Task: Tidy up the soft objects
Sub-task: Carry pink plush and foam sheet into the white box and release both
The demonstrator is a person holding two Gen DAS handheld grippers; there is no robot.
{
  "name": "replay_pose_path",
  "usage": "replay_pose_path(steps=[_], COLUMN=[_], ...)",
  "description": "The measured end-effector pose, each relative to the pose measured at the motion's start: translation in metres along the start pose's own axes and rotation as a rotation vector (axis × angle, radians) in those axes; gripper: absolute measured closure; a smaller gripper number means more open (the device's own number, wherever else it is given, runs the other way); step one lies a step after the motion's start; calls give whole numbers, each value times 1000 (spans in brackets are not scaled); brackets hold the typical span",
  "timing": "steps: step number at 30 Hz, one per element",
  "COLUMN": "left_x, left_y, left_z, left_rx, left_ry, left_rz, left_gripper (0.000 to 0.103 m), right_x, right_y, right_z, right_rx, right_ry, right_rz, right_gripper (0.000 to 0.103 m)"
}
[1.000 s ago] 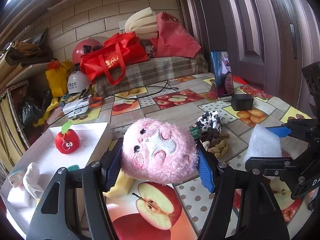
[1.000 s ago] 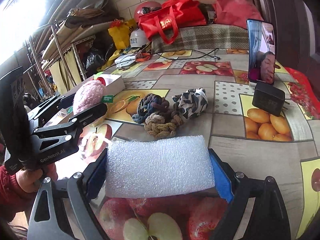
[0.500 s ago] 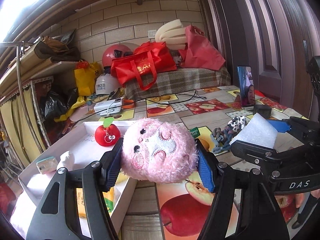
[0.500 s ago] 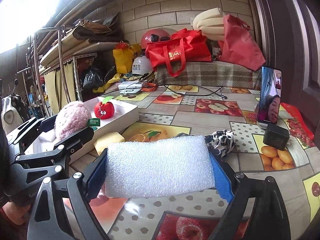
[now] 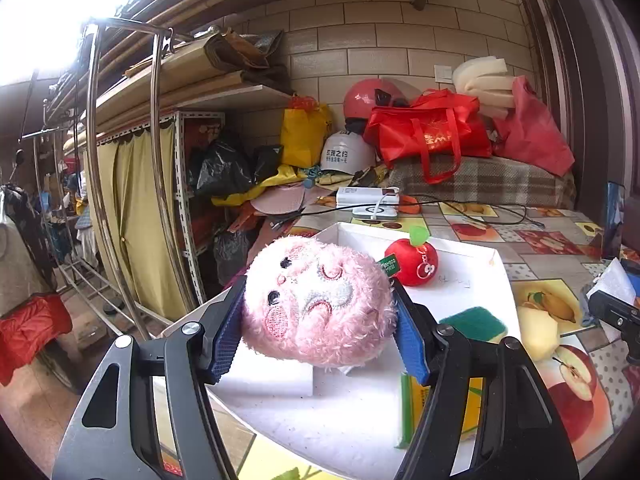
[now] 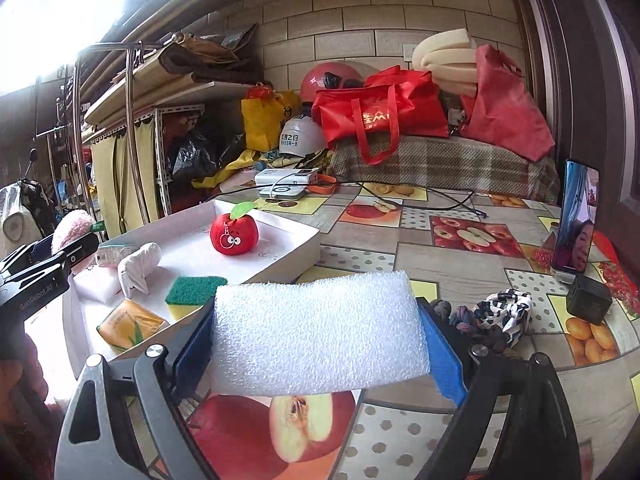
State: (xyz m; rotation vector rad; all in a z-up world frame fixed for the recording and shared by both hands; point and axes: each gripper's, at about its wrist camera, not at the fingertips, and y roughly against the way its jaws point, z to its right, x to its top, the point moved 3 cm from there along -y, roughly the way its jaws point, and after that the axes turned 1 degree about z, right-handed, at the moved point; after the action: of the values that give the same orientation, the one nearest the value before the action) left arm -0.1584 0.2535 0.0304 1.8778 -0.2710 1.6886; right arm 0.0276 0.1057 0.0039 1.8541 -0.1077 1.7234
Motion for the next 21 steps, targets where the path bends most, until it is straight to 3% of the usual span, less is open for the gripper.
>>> replay_pose_path(steps=[4, 7, 11, 14, 17, 21], left_x=[6, 9, 10, 11, 11, 11], left_y=[-28, -34, -31, -30, -30, -32], left_z=[-17, -21, -8, -5, -8, -10], left_rx=[34, 8, -40, -17, 3, -3], left_ry=[57, 104, 57, 44, 55, 62], left_rz=[-8, 0, 8, 15, 18, 13], left_gripper=[36, 36, 35, 26, 1, 0], right_x=[15, 27, 36, 38, 34, 32], right_y=[-21, -48, -74, -86, -96, -92], right_z=[-23, -38, -52, -69, -88, -93], right_rx=[-28, -31, 24, 58, 71, 61], right_ry=[50, 83, 79, 125, 203, 232], right_rz=[58, 53, 32, 11, -42, -30], right_gripper=[12, 12, 12, 10, 0, 0])
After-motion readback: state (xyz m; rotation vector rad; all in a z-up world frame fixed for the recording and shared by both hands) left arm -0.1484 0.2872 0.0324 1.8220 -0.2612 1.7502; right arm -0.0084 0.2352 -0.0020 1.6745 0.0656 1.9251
